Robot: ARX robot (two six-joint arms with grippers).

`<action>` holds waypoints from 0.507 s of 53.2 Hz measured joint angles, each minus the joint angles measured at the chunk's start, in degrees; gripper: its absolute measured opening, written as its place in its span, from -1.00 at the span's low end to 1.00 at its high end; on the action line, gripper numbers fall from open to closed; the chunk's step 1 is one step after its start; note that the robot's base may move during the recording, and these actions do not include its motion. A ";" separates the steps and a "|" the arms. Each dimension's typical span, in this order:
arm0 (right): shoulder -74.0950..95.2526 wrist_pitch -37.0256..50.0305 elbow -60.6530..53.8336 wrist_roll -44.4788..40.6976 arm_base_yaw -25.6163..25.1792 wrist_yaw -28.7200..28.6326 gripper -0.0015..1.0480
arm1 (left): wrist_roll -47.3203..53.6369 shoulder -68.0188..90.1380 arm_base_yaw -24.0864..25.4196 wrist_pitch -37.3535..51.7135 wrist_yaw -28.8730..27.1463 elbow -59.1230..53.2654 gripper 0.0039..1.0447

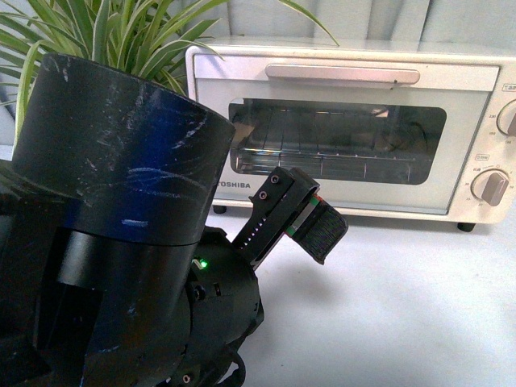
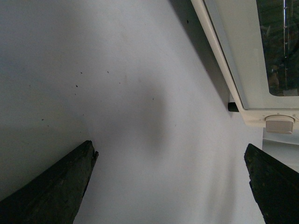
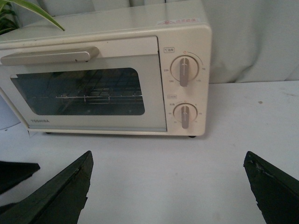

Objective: Open oven

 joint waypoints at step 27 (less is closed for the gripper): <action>30.23 -8.48 29.33 6.21 10.08 8.46 0.82 | -0.02 0.00 0.07 0.00 0.04 0.02 0.88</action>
